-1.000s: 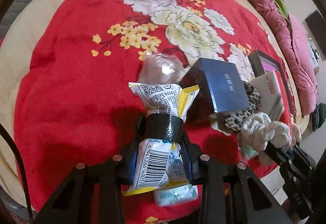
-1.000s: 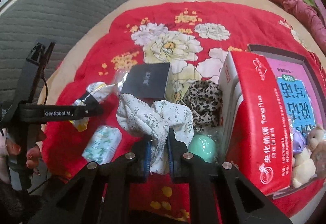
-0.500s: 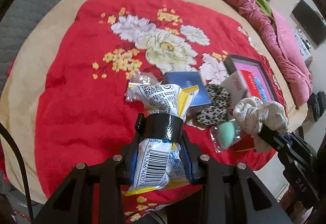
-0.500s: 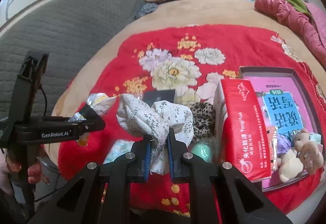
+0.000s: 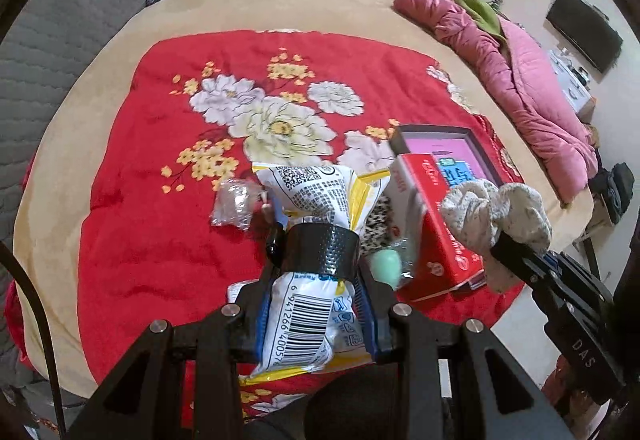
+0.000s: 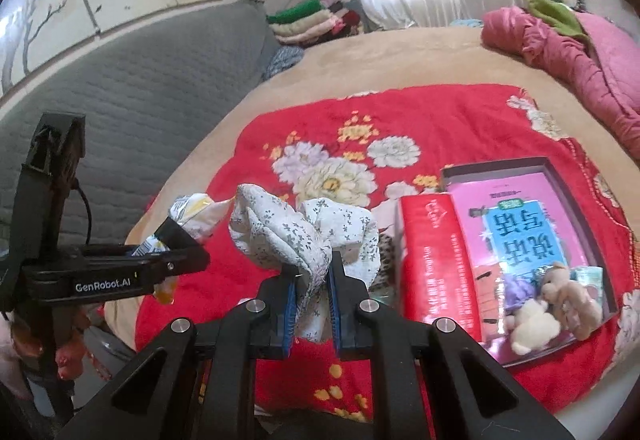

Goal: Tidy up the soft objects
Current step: 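Lift and carry the snack bag with left tool while right tool carries the scrunchie over the box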

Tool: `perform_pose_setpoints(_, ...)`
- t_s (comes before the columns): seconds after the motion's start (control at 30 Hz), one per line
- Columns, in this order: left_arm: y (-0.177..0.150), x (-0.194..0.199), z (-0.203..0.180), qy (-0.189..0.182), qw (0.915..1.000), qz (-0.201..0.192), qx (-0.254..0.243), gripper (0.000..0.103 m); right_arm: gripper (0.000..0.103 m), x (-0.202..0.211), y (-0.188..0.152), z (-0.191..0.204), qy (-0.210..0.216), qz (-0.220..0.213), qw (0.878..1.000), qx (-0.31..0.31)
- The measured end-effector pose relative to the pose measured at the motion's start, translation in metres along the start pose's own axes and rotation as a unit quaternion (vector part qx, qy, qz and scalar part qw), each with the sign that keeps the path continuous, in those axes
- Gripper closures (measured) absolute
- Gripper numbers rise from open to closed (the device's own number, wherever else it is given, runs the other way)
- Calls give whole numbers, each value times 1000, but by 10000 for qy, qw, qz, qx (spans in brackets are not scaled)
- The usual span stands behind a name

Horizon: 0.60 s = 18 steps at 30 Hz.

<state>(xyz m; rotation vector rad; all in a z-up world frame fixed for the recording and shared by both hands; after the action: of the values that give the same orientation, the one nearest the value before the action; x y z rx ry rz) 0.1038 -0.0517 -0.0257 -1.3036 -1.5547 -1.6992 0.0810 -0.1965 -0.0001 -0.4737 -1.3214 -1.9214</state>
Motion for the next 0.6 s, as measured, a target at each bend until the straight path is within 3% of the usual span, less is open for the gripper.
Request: perform_pose_setpoints(0.6,17,12,-82,-198,9978,-212,-601,67,89,54,24,-64,-402,-515,9967,-487)
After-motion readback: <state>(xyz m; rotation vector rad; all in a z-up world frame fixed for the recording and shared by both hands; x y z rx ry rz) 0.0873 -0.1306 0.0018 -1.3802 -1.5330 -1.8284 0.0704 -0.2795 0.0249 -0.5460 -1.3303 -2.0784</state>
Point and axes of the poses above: each gripper's, at about its wrist camera, not at the fingertips, and x roughly against the way its jaws point, z to its left, y to its top, the point moved 9 cm from there along -x, roughly the way its jaws point, and after that the axes turned 11 degrees about -x, right-handed, at the moved point
